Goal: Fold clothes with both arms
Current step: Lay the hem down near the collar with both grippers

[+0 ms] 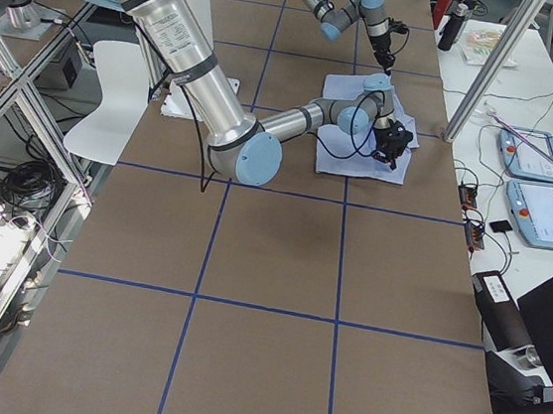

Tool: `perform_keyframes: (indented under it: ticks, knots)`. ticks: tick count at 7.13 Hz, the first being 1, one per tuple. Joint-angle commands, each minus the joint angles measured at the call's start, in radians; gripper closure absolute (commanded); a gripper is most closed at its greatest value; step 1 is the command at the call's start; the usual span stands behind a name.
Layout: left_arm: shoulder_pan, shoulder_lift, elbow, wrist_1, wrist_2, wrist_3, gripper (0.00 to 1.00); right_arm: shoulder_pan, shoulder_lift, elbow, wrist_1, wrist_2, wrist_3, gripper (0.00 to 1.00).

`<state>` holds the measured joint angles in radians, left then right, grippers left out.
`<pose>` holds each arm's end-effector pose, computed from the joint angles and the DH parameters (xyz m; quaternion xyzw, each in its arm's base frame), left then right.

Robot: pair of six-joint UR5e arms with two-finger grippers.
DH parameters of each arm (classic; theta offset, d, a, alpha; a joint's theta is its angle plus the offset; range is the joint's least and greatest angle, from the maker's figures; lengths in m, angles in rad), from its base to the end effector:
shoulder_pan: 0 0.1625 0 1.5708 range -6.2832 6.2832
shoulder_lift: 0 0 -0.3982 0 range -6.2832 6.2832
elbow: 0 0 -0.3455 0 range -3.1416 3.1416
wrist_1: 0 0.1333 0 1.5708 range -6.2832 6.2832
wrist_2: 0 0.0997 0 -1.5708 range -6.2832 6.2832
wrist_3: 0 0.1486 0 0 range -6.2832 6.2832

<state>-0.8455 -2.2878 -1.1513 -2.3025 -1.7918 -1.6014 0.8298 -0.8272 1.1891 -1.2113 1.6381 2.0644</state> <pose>0.4338 -0.6412 0.3507 0.1057 0.4872 -0.3178 0.8065 -0.4257 -0.6480 0.3787 0.0280 -0.3530 0.5652 0.7451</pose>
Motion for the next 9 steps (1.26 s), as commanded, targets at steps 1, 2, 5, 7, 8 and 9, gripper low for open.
perform_keyframes:
  ticks: [1,2,5,7,8,9]
  knots:
    - [0.003,-0.036,0.062,-0.014,0.000,0.000,1.00,0.000,0.013,-0.040,0.012,-0.004,-0.003,1.00]
    - [0.003,-0.039,0.080,-0.038,0.000,0.000,1.00,0.003,0.016,-0.045,0.012,-0.006,-0.030,1.00]
    - [0.005,-0.047,0.105,-0.047,0.002,0.000,1.00,0.006,0.019,-0.049,0.012,-0.006,-0.033,1.00]
    - [0.005,-0.053,0.119,-0.048,0.025,0.000,1.00,0.003,0.034,-0.066,0.013,-0.006,-0.033,1.00]
    - [0.005,-0.053,0.119,-0.051,0.026,0.000,0.93,0.003,0.034,-0.074,0.013,-0.008,-0.032,0.98]
    - [0.005,-0.053,0.120,-0.052,0.026,0.000,0.82,0.002,0.037,-0.081,0.013,-0.004,-0.035,0.60]
